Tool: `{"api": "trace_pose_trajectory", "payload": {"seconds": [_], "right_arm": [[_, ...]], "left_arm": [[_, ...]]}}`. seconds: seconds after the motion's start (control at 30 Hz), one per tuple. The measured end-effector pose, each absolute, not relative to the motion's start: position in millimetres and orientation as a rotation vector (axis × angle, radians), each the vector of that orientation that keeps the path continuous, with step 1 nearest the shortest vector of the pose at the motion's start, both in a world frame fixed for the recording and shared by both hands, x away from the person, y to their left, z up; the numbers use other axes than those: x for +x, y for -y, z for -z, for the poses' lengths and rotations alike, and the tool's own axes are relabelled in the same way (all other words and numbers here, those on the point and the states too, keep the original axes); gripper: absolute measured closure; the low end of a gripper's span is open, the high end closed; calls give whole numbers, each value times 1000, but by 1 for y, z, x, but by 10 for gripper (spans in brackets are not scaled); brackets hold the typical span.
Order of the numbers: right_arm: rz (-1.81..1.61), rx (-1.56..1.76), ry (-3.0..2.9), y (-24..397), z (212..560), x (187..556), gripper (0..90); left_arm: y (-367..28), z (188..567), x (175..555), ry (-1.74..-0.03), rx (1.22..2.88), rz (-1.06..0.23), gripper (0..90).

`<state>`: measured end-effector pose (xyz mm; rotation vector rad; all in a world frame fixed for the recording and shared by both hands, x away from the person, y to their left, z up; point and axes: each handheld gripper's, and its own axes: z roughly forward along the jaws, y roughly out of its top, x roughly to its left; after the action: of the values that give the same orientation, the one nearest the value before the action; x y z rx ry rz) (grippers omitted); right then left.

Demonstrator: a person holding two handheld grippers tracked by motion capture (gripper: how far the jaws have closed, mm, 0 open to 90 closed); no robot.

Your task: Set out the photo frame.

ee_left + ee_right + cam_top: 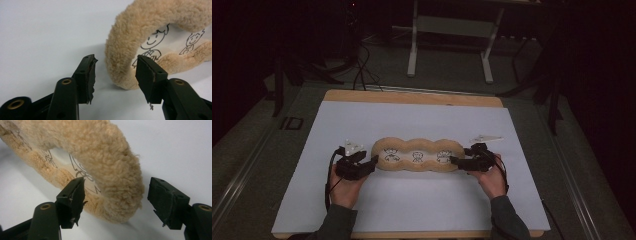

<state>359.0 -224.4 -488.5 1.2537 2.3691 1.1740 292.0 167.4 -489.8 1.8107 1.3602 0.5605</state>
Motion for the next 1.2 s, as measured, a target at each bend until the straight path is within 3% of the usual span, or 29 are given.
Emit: {"api": "trace_pose_trajectory", "payload": {"seconds": [0.4, 1.2], "right_arm": [[-1174, 1237, -2342, 236, 479, 353, 230], [-1215, 1271, -2322, 273, 474, 339, 226]], "left_arm": [[-184, 480, 286, -1352, 1767, -545, 509], [-233, 467, 285, -1317, 1743, -494, 489]]}}
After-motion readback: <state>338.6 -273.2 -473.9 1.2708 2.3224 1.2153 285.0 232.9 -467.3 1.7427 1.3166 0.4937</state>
